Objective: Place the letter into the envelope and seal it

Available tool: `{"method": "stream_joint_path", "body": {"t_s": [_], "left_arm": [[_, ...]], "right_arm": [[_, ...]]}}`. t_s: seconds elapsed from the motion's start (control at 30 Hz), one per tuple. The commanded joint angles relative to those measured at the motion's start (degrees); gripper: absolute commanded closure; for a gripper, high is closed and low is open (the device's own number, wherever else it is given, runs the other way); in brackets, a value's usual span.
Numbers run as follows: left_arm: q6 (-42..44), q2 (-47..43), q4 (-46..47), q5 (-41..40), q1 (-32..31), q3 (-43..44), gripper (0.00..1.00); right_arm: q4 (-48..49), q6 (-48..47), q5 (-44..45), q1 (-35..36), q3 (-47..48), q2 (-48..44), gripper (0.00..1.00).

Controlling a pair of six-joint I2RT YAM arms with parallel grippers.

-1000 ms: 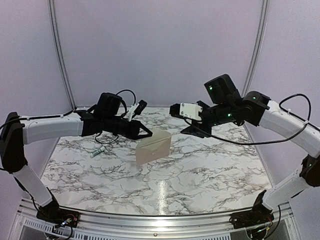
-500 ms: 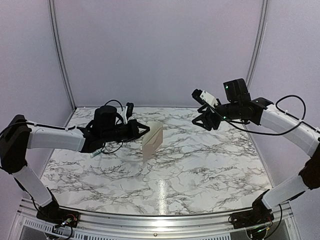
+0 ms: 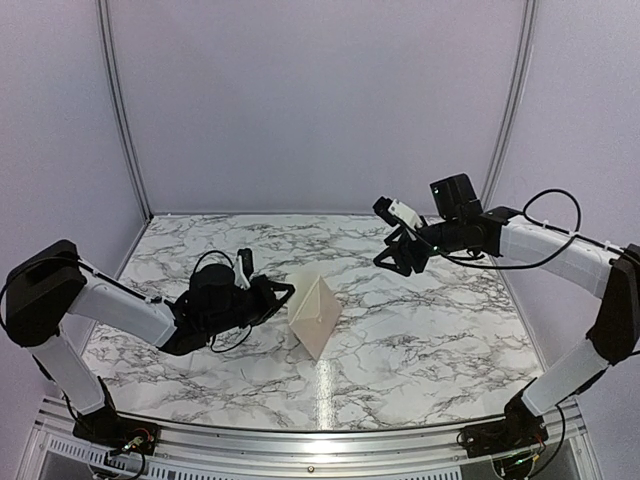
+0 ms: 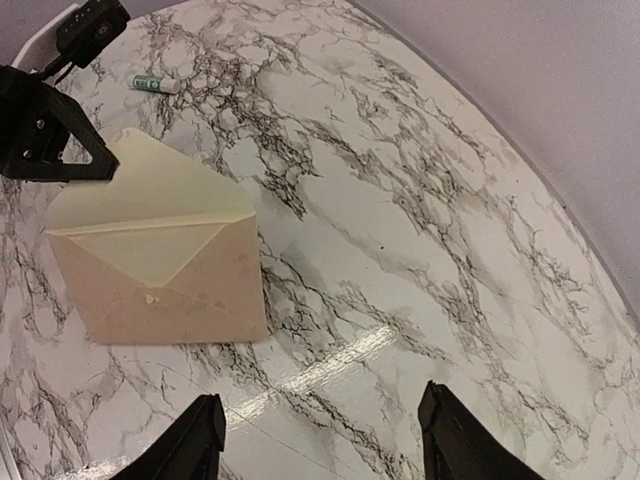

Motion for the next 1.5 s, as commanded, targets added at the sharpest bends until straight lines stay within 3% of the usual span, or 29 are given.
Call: {"method": "stream_joint_path", "body": {"t_s": [0.0, 0.3, 0.5, 0.8, 0.9, 1.0, 1.03, 1.07, 1.1, 1.27, 1.47], "left_arm": [[-4.0, -0.2, 5.6, -6.2, -0.6, -4.1, 1.00], [-10.1, -1.3, 1.6, -15.7, -5.2, -11.4, 1.00], [-7.7, -5.4, -15.3, -23.5, -9.9, -8.0, 0.94], [-6.9, -8.3, -29.3, -23.6, -10.7, -6.1, 0.92], [-7.6, -9.0, -32.8, -22.8, -11.0, -5.8, 0.81], [-7.5, -10.4, -39.2, -23.2, -11.4, -4.3, 0.58], [-6.8, -11.2, -43.6, -24.5, -11.5, -2.7, 0.45], [-5.3, -12.3, -47.2, -25.8, -11.6, -1.3, 0.07], [-3.6, -13.5, -50.8, -27.5, -11.6, 0.2, 0.02], [9.6, -16.5, -71.5, -33.1, -10.4, 11.4, 0.01], [30.6, -19.6, -75.4, -36.3, -4.1, 19.2, 0.01]], "right_arm": [[1.6, 1.0, -3.1, -0.4, -0.3, 1.9, 0.37], [2.1, -0.6, -3.4, 1.7, -2.3, 4.4, 0.35], [1.9, -2.0, -2.3, 3.8, -3.0, 4.6, 0.35], [1.5, -3.1, -2.2, 4.7, -3.7, 4.4, 0.35], [1.3, -3.4, -2.2, 4.6, -3.8, 4.4, 0.35], [1.0, -3.4, -2.2, 4.7, -3.7, 4.3, 0.35], [0.9, -3.4, -2.2, 4.7, -3.6, 4.1, 0.35], [0.9, -3.4, -2.3, 4.6, -3.7, 3.9, 0.35], [0.9, -3.4, -2.3, 4.6, -3.7, 3.7, 0.35], [0.3, -3.8, -2.3, 4.7, -2.5, 2.5, 0.34], [-4.2, -5.1, -1.1, 4.5, 4.6, 3.3, 0.33]]}}
